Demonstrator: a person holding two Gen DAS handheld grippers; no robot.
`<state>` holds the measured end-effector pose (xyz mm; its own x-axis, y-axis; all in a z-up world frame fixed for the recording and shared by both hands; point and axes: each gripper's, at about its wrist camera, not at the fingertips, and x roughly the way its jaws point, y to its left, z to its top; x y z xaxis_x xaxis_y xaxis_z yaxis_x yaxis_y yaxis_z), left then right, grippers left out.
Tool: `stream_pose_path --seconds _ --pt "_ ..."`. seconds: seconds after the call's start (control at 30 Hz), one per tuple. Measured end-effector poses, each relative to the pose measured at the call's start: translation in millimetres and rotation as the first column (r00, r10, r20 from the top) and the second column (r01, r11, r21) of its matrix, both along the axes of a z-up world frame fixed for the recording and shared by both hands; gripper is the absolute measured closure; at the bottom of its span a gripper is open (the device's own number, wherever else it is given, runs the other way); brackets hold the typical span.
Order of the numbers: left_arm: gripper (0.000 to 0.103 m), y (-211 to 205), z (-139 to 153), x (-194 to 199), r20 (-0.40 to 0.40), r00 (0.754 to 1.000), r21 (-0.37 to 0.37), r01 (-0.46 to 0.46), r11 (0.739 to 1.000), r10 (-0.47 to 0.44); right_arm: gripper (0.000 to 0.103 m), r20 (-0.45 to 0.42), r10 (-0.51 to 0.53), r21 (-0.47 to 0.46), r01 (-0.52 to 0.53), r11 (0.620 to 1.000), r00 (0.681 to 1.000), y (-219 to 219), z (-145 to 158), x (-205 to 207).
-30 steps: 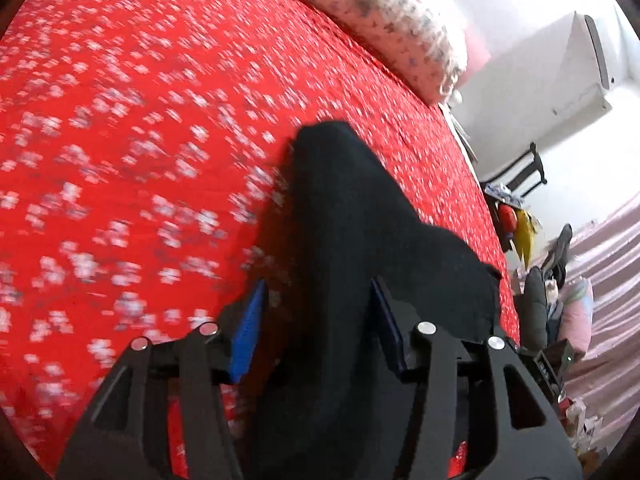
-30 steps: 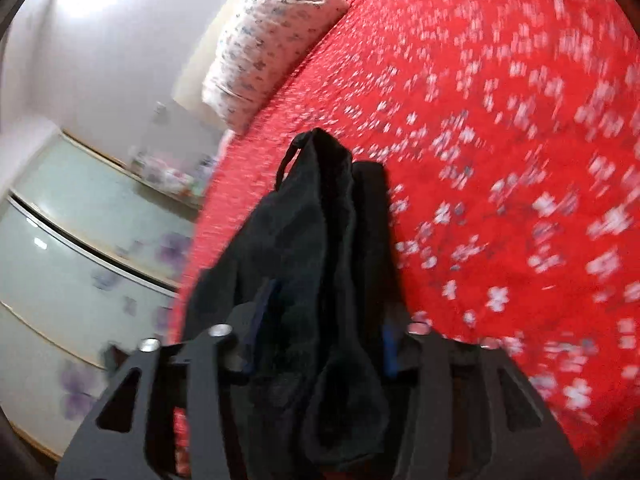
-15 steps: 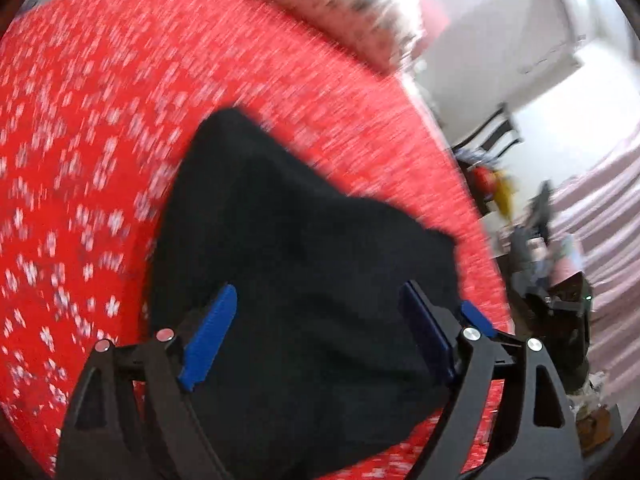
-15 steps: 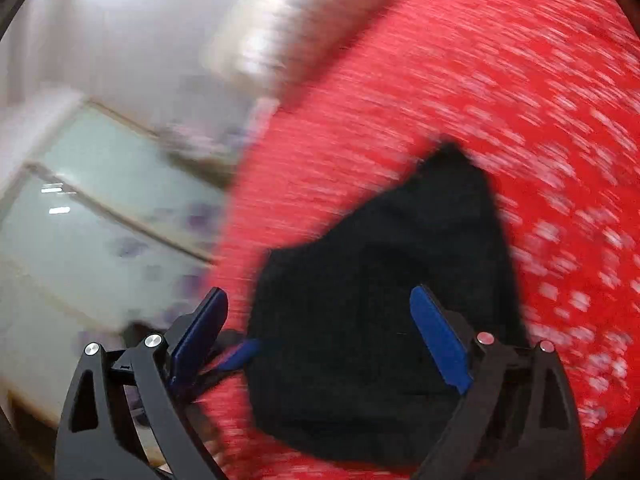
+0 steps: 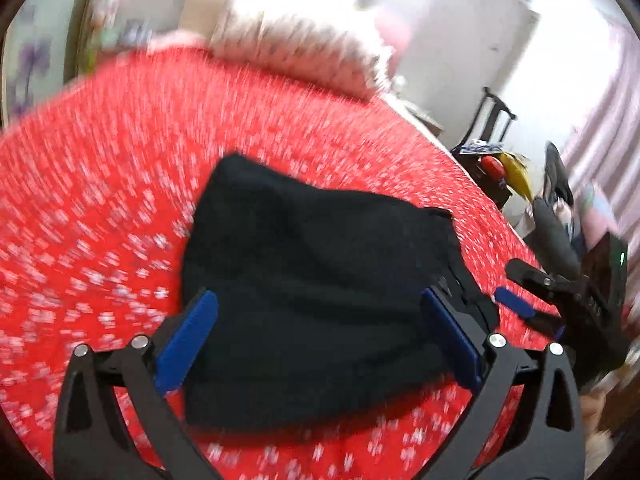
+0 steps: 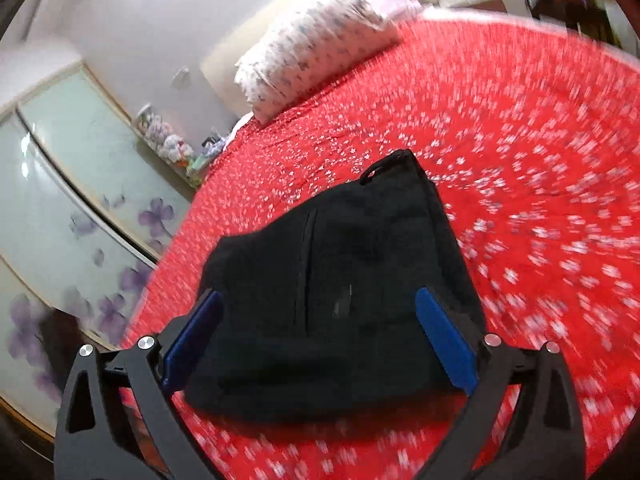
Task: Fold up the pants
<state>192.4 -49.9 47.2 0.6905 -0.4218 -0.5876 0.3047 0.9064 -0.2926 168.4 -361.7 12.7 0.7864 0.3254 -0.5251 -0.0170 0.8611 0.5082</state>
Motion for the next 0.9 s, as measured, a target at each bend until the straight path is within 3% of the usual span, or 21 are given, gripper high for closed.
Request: stream_pose_path --seconds 0.17,0.43,0.7,0.9 --pt "0.002 -1.2 0.7 -69.7 0.09 0.996 0.15 -0.024 0.988 0.01 0.001 0.061 -0.047 -0.16 0.056 0.985 0.997 30.5 -3.4 -50.8" --pt "0.002 33.5 -16.5 -122.2 0.084 0.982 0.099 -0.18 0.979 0.172 0.001 0.104 -0.055 -0.348 0.089 0.933 0.993 71.9 -11.7 -102.5" --pt "0.002 38.1 -30.0 -140.7 0.072 0.98 0.193 -0.198 0.961 0.188 0.001 -0.006 -0.082 -0.393 0.073 0.917 0.997 87.4 -36.7 -115.2" --pt "0.002 31.5 -38.3 -143.7 0.062 0.984 0.243 -0.175 0.954 0.165 0.001 -0.002 -0.12 -0.441 0.107 0.891 0.993 90.4 -38.3 -115.7"
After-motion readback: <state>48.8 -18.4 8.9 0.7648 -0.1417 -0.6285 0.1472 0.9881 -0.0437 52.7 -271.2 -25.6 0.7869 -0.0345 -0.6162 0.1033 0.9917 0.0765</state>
